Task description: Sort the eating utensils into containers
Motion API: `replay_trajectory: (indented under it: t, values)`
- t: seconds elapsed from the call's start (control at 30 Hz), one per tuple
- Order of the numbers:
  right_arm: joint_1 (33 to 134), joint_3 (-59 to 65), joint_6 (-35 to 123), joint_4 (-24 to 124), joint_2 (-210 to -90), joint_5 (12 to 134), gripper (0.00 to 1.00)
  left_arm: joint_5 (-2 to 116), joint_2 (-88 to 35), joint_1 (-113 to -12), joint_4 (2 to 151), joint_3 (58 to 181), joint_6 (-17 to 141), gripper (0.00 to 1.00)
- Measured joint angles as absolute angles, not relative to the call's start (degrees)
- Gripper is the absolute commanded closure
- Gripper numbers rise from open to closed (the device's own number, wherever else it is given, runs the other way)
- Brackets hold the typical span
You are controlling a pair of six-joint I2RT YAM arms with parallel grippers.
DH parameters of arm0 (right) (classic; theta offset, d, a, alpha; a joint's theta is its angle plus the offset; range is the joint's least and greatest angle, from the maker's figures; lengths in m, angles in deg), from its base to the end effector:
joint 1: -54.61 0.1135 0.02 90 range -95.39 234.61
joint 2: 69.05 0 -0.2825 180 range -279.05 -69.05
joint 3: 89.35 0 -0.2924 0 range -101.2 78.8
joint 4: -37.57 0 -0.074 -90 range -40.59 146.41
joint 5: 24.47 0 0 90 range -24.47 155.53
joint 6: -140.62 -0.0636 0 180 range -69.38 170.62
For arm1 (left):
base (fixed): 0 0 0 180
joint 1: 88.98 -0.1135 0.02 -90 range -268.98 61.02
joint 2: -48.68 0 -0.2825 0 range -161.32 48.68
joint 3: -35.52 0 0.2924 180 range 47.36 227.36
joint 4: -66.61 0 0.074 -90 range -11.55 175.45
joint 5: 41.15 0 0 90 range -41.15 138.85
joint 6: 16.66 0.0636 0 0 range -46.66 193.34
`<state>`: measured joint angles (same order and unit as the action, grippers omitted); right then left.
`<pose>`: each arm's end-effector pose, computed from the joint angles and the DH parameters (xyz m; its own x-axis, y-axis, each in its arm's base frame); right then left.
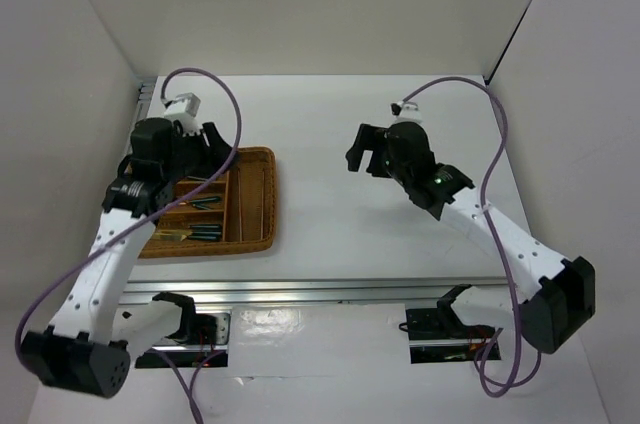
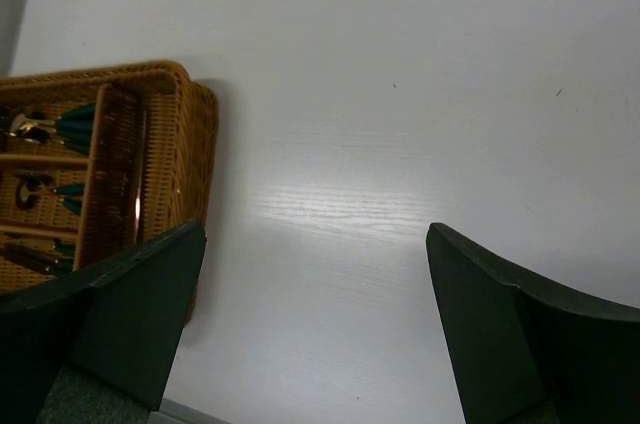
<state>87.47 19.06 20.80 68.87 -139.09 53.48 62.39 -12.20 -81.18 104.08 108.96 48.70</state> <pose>0.2879 0.1701 0.3194 -0.5498 0.2238 -0.8048 -0.1210 0.9319 0.3419 0.2864 -0.0543 0.3667 -0.5220 -0.3376 -0.7833 0.1372 0.8731 -0.4678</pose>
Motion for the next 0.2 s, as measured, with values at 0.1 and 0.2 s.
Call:
replay_trajectory:
  t: [0.1, 0.2]
  values:
    - [87.47, 20.06, 22.46, 67.08, -134.65, 52.43, 0.01, 60.99, -4.48, -81.18, 100.63, 106.8, 49.7, 0.27]
    - [87.47, 21.86, 23.46, 65.77, -130.06, 51.64, 0.01, 59.7, 1.46, -81.18, 98.79, 103.08, 50.1, 0.25]
